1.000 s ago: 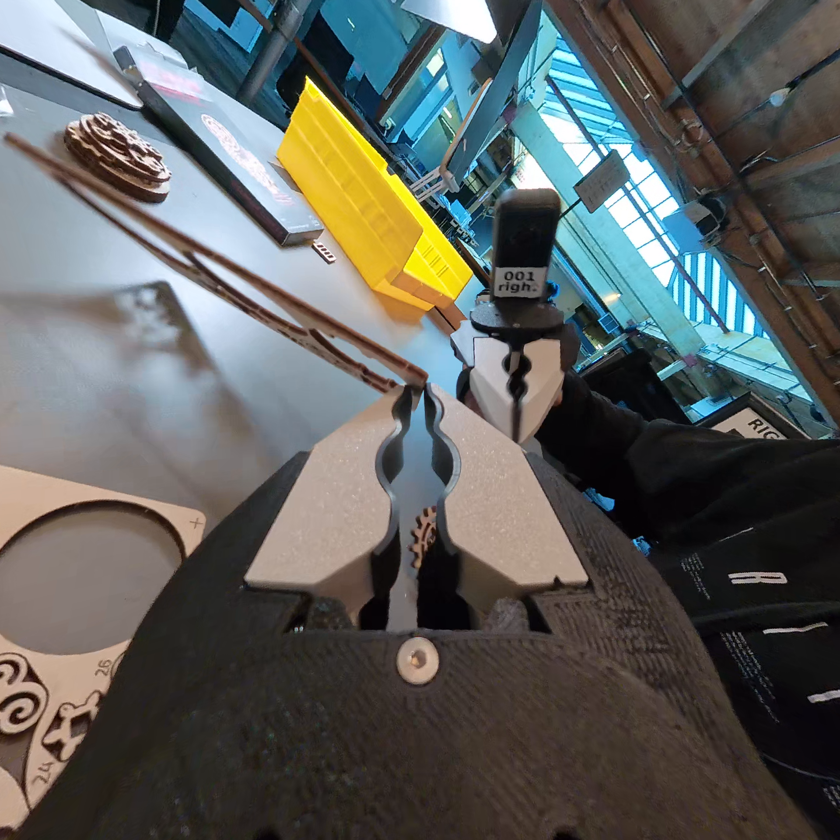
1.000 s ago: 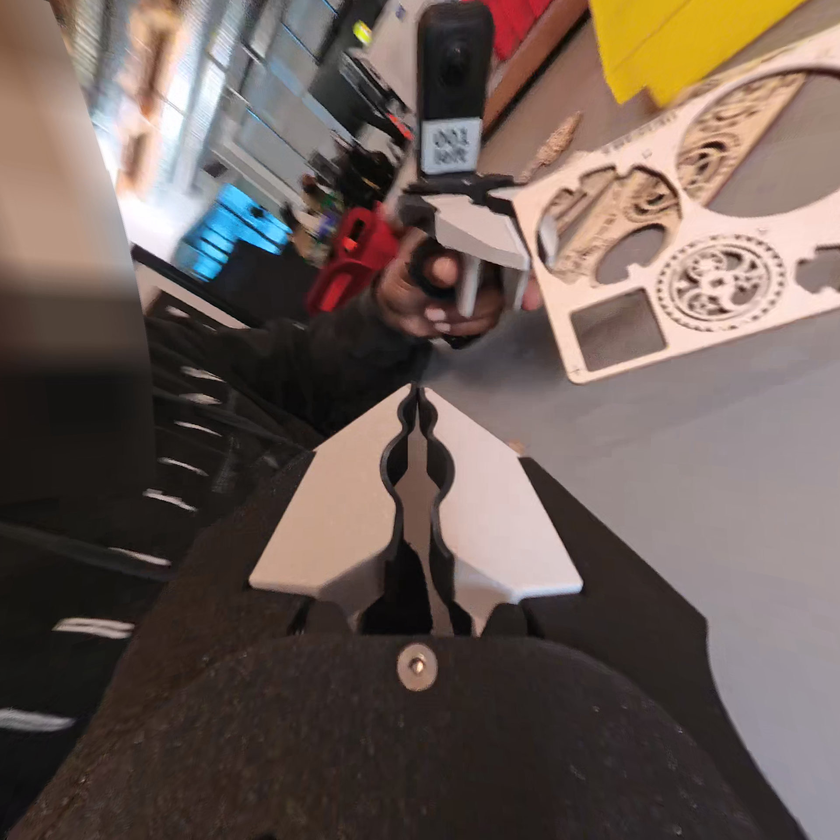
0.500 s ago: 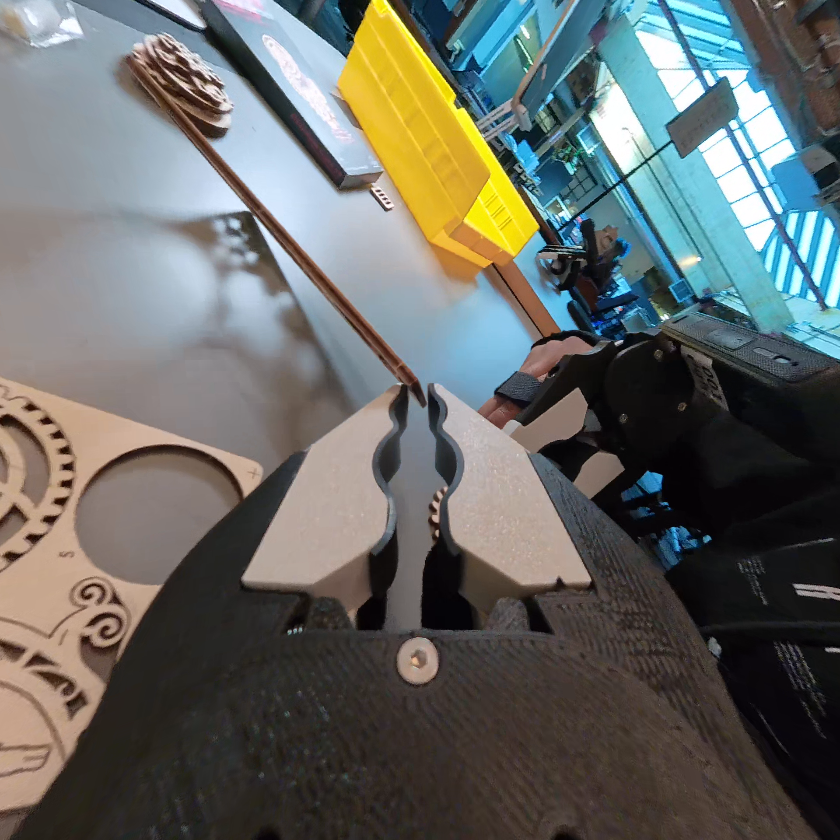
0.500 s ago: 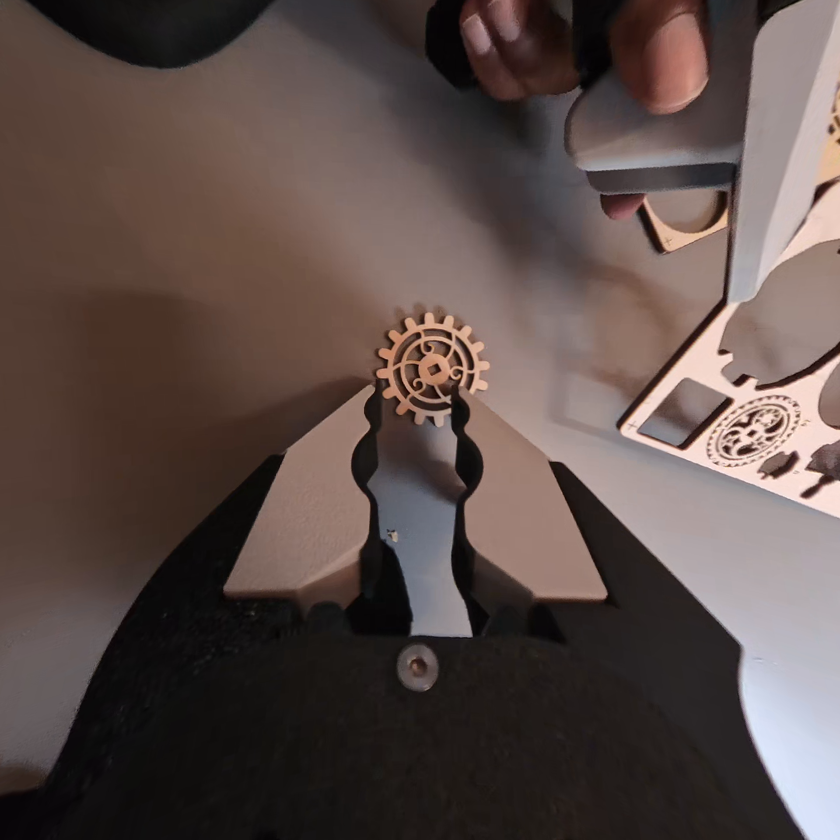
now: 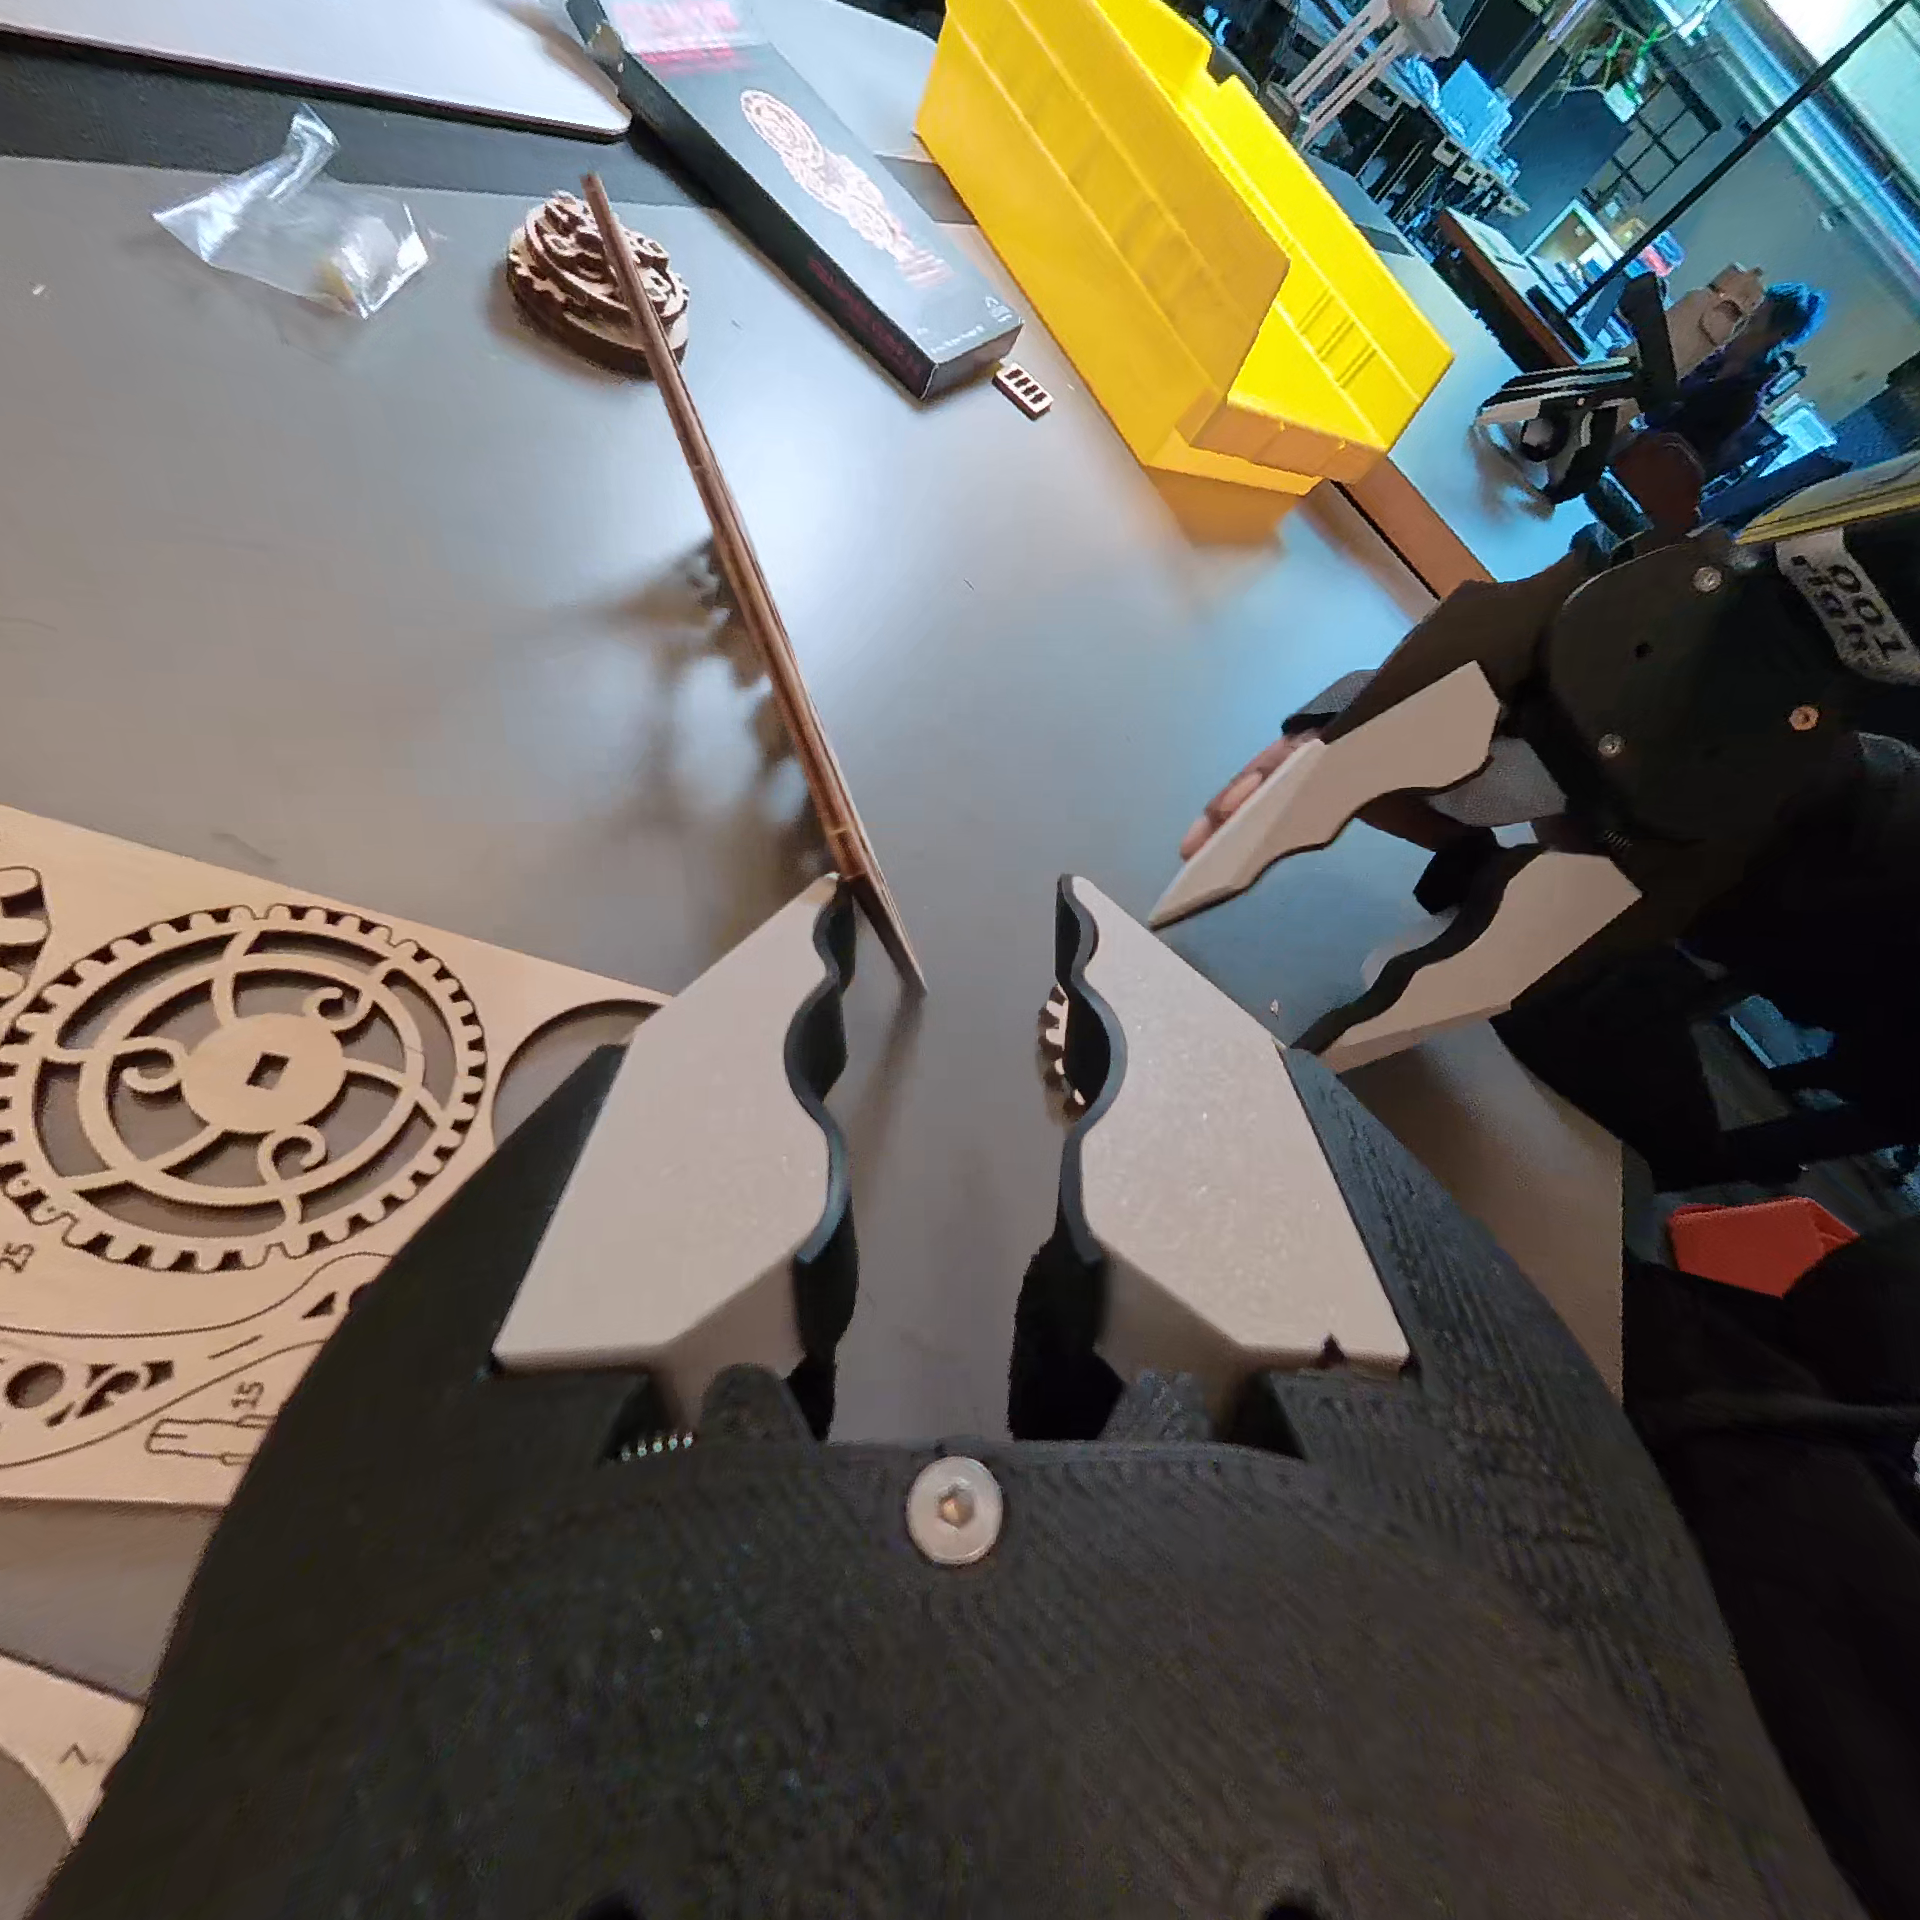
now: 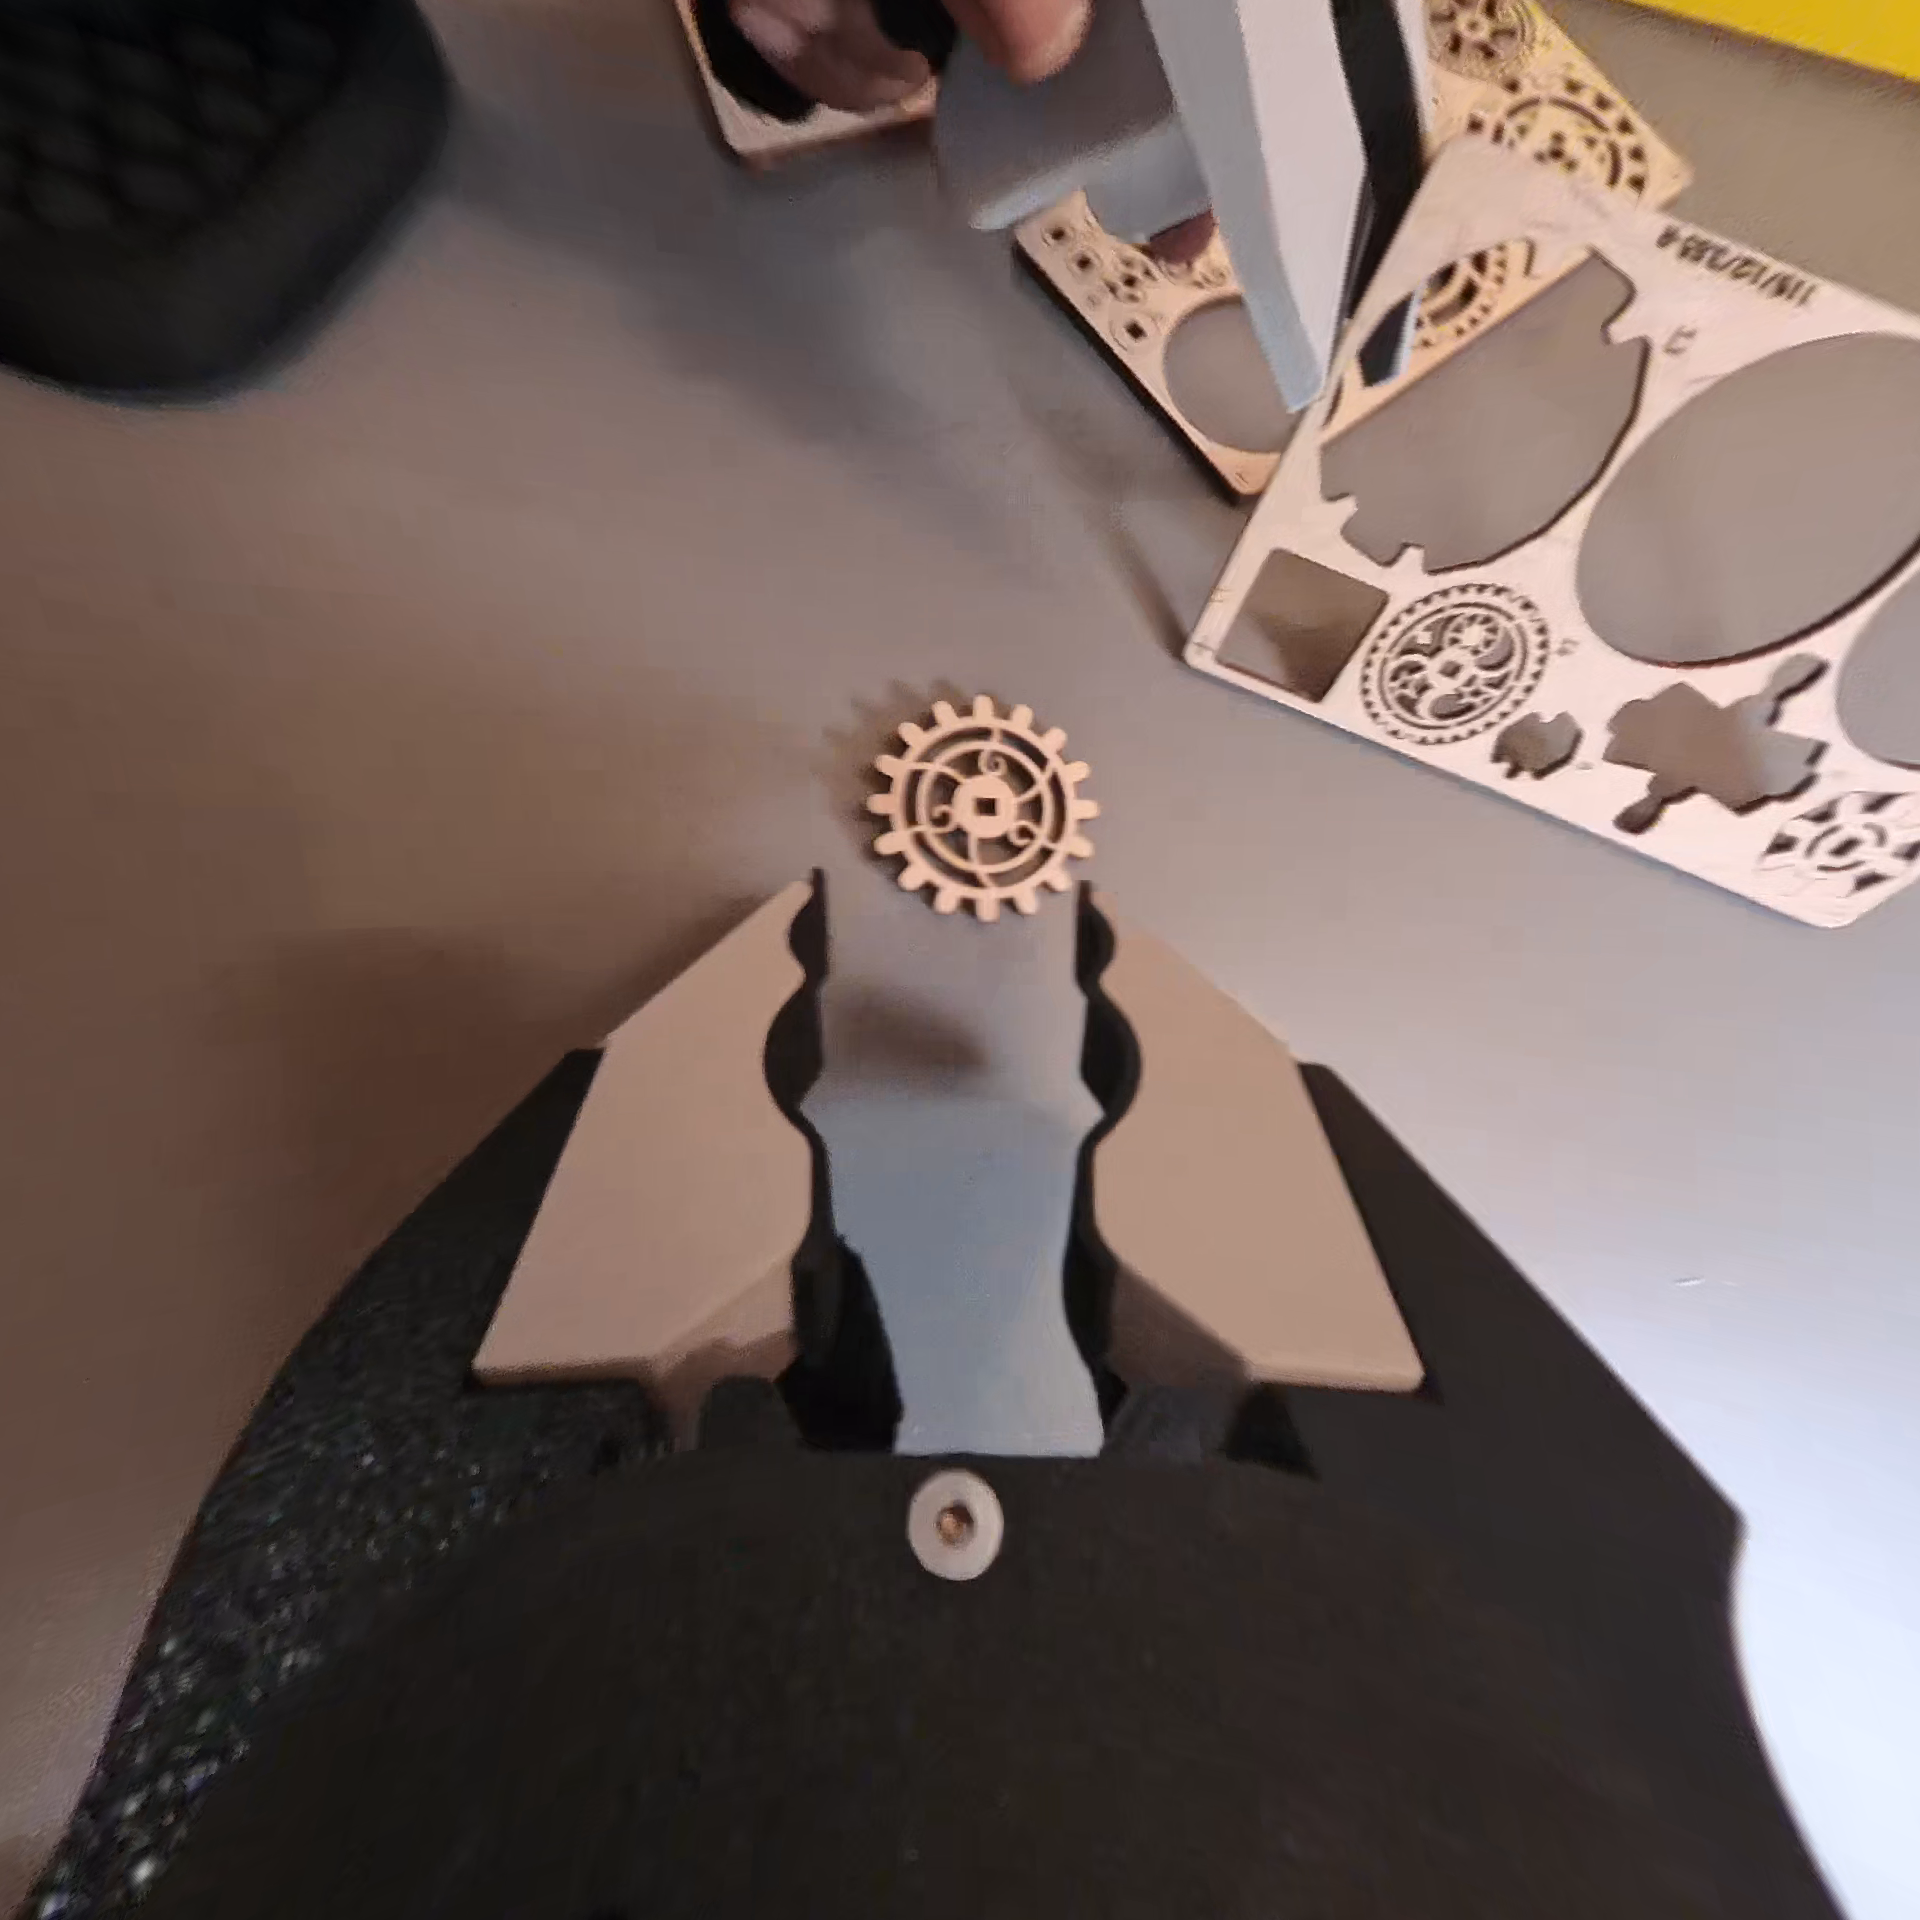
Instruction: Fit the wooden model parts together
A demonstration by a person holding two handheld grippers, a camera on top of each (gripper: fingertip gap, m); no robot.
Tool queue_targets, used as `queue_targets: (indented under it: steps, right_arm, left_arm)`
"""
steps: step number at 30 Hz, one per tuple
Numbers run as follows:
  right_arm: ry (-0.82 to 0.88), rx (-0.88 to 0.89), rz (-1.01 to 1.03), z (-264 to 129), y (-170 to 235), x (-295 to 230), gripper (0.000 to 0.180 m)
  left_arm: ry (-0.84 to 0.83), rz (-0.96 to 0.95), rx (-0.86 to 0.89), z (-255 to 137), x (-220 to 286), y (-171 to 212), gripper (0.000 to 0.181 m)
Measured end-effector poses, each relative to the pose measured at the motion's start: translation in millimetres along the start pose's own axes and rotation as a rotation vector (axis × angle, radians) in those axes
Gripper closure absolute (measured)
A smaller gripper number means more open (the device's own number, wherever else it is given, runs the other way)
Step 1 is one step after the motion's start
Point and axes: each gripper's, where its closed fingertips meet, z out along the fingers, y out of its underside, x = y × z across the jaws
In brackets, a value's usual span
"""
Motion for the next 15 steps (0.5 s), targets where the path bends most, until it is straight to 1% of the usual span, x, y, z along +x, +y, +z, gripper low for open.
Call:
queue_targets:
  steps: [1, 2, 3, 5, 8, 10, 11, 12, 13, 15]
  right_arm:
    - [0.013, -0.036, -0.005, 6, 1, 3, 0.126]
    - [0.010, -0.072, -0.005, 12, 3, 4, 0.120]
    - [0.015, -0.099, -0.003, 20, 5, 6, 0.121]
    - [-0.040, -0.092, 0.036, 27, 1, 5, 0.135]
    - [-0.094, -0.104, 0.040, 26, 0, 5, 0.137]
    - [-0.194, -0.055, 0.137, 20, -5, -3, 0.137]
    - [-0.259, -0.003, 0.213, 14, -10, -7, 0.137]
    - [-0.339, 0.059, 0.295, 7, -17, -12, 0.137]
    - [-0.432, 0.136, 0.377, -3, -25, -17, 0.136]
    - [-0.636, 0.333, 0.516, -32, -47, -23, 0.136]
  left_arm:
    - [0.010, 0.006, 0.004, 1, 1, 0, 0.141]
    - [0.023, 0.009, 0.004, 2, 2, 0, 0.139]
    - [0.026, 0.009, -0.005, 3, 2, 1, 0.136]
    - [-0.013, 0.027, -0.014, 2, -4, 2, 0.131]
    - [-0.127, 0.120, 0.004, -11, -17, -7, 0.128]
    - [-0.156, 0.195, 0.002, -19, -17, -12, 0.126]
    - [-0.139, 0.246, 0.005, -21, -11, -15, 0.125]
    - [-0.075, 0.316, 0.004, -21, 4, -15, 0.124]
    - [0.028, 0.380, -0.002, -20, 24, -12, 0.126]
    - [0.273, 0.447, 0.017, -22, 72, -6, 0.127]
